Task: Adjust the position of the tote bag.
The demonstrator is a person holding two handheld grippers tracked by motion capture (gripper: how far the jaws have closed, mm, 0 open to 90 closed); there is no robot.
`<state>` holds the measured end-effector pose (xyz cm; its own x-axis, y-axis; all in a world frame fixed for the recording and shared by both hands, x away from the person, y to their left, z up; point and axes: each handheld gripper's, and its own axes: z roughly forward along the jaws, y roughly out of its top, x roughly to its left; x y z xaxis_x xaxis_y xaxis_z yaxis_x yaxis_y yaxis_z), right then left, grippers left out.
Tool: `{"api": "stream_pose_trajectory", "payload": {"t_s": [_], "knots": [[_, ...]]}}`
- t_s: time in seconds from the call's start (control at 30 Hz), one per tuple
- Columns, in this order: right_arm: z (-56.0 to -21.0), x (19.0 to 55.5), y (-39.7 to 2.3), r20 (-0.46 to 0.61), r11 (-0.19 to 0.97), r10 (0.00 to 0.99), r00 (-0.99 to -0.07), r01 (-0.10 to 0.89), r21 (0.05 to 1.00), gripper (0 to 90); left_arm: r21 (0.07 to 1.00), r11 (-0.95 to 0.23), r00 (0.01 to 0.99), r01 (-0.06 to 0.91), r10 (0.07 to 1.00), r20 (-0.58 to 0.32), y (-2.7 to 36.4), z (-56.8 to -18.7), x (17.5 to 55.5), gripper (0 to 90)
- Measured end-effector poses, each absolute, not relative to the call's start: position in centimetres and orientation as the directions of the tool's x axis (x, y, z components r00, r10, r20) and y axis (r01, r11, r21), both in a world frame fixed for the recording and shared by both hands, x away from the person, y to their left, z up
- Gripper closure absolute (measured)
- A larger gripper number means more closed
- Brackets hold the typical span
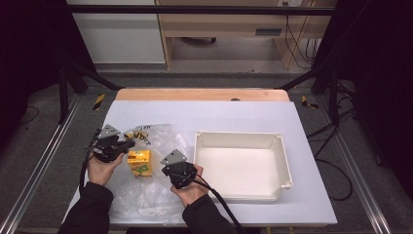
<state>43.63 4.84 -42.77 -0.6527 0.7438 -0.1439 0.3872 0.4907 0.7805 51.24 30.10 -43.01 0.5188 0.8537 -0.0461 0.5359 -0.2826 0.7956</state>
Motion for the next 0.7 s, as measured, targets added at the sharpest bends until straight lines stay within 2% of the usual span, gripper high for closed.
{"api": "stream_pose_trajectory", "payload": {"t_s": [0.1, 0.17, 0.23, 0.33, 0.37, 0.4, 0.5, 0.7], "knots": [[-42.8, 43.6, 4.9, -0.135, 0.492, 0.74, -0.659, 0.394, 0.776, 90.0, 0.789, -0.284, 0.513, 0.545, 0.857, -0.045, 30.2, -43.2, 51.3, 87.2], [-42.8, 43.4, 4.9, -0.131, 0.494, 0.735, -0.665, 0.393, 0.776, 89.8, 0.786, -0.28, 0.507, 0.551, 0.86, -0.049, 30.3, -43.2, 51.2, 81.1], [-42.7, 43.4, 4.9, -0.131, 0.494, 0.734, -0.667, 0.391, 0.776, 88.9, 0.794, -0.268, 0.5, 0.546, 0.865, -0.052, 30.6, -43.0, 51.0, 72.6], [-42.3, 43.1, 4.6, -0.123, 0.472, 0.736, -0.665, 0.376, 0.797, 83.8, 0.816, -0.25, 0.492, 0.521, 0.869, -0.048, 31.2, -42.4, 50.5, 54.6], [-42.3, 43.1, 4.6, -0.123, 0.472, 0.736, -0.665, 0.376, 0.797, 83.8, 0.823, -0.248, 0.494, 0.51, 0.869, -0.044, 31.5, -42.2, 50.2, 54.6], [-41.8, 43.0, 4.2, -0.12, 0.462, 0.735, -0.667, 0.364, 0.809, 81.5, 0.833, -0.238, 0.494, 0.499, 0.868, -0.047, 32.2, -41.7, 49.6, 48.2], [-41.2, 42.7, 3.9, -0.112, 0.444, 0.733, -0.671, 0.347, 0.826, 78.9, 0.848, -0.23, 0.493, 0.477, 0.869, -0.041, 32.8, -41.1, 48.8, 44.2], [-39.0, 41.5, 2.8, -0.093, 0.383, 0.714, -0.694, 0.276, 0.881, 71.6, 0.859, -0.252, 0.508, 0.446, 0.861, -0.011, 34.4, -40.5, 46.3, 41.7]]}}
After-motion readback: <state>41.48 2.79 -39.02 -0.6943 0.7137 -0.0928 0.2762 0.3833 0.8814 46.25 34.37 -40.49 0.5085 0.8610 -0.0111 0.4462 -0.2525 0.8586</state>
